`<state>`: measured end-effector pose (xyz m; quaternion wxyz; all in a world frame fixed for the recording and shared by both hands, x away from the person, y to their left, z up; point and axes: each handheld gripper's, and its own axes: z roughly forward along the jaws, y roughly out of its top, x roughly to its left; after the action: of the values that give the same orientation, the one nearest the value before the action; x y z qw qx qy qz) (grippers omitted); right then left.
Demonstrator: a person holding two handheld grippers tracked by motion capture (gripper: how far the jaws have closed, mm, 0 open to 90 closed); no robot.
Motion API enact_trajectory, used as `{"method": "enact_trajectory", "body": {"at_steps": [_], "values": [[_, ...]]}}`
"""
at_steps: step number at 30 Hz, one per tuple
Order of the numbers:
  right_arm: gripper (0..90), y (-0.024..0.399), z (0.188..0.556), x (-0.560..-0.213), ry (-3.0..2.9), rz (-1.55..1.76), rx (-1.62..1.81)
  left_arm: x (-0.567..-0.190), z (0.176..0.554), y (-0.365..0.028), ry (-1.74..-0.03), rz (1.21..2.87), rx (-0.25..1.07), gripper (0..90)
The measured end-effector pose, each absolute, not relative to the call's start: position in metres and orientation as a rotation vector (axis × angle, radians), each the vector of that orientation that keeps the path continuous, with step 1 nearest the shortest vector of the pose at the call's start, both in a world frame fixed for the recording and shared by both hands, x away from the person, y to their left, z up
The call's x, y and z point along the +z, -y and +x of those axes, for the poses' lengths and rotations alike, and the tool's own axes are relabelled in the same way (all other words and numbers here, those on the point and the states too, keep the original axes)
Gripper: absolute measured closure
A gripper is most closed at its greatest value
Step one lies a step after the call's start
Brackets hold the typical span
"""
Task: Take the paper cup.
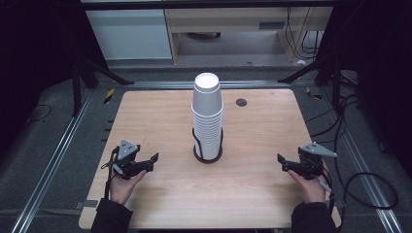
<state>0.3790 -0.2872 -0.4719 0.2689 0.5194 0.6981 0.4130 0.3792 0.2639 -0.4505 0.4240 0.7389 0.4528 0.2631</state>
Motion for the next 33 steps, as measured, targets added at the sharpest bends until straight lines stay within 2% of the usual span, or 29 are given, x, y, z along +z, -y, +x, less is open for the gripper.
{"method": "enact_trajectory", "body": {"at_steps": [12,19,31,33], "values": [[14.9,0.272,0.376,-0.45,-1.886,1.33,1.21,-0.449,0.377,-0.264,-1.126,1.849,0.669,23.4],[14.4,0.255,0.376,-0.419,-1.894,1.219,1.266,-0.449,0.377,-0.264,-1.124,1.865,0.667,34.5],[12.5,0.234,0.384,-0.364,-1.835,1.122,1.384,-0.446,0.376,-0.263,-1.112,1.882,0.69,32.2],[11.7,0.226,0.386,-0.353,-1.843,1.085,1.395,-0.446,0.377,-0.263,-1.12,1.888,0.689,29.2]]}}
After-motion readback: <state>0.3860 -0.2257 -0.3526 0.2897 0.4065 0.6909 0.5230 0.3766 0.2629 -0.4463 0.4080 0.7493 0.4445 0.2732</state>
